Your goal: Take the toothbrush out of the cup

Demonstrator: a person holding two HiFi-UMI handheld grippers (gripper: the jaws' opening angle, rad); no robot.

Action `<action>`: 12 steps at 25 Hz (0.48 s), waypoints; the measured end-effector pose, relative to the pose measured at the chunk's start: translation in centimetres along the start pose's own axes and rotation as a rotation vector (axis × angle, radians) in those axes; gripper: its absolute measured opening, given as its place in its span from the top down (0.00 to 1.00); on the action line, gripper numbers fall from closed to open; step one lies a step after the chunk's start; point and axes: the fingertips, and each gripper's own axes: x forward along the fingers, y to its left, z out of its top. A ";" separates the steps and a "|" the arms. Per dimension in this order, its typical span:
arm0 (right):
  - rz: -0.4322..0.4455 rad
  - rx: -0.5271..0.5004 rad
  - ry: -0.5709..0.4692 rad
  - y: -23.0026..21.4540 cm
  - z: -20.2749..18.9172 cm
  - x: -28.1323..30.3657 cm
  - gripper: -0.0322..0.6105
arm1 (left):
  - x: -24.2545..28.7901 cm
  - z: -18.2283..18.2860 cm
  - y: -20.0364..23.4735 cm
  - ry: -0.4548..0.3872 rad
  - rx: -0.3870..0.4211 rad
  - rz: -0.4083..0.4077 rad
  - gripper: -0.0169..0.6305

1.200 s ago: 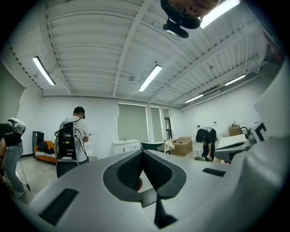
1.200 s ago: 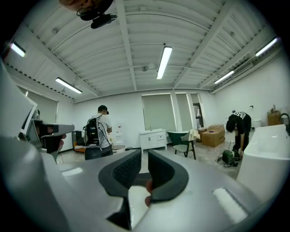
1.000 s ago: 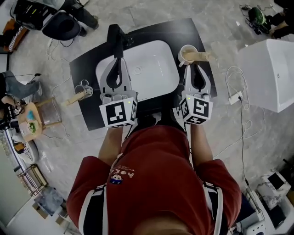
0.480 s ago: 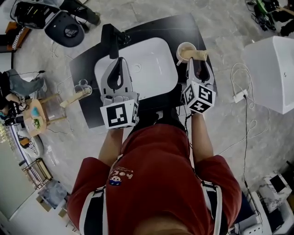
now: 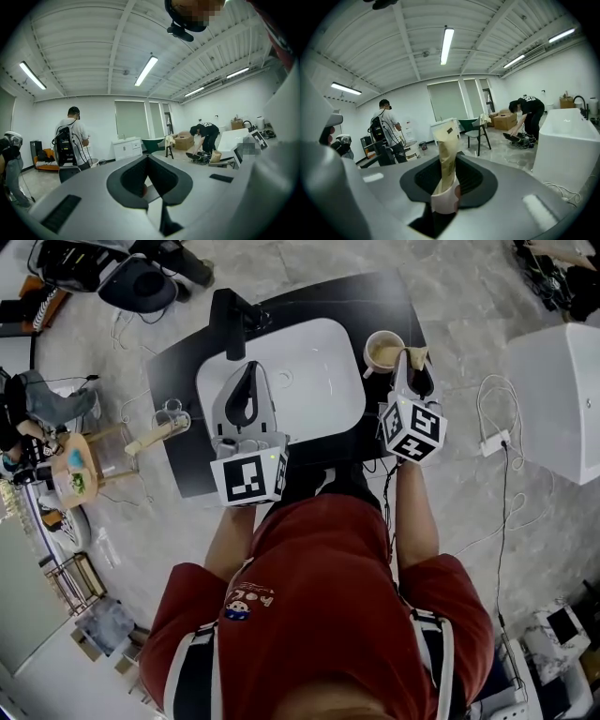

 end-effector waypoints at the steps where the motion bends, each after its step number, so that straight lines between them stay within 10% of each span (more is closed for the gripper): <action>1: 0.001 -0.006 0.001 0.1 0.1 0.1 0.81 | 0.0 0.0 0.0 0.000 -0.001 0.002 0.97; 12: 0.049 -0.111 -0.089 2.6 3.5 -1.5 0.85 | -0.8 -0.1 1.0 -0.026 -0.034 0.026 0.97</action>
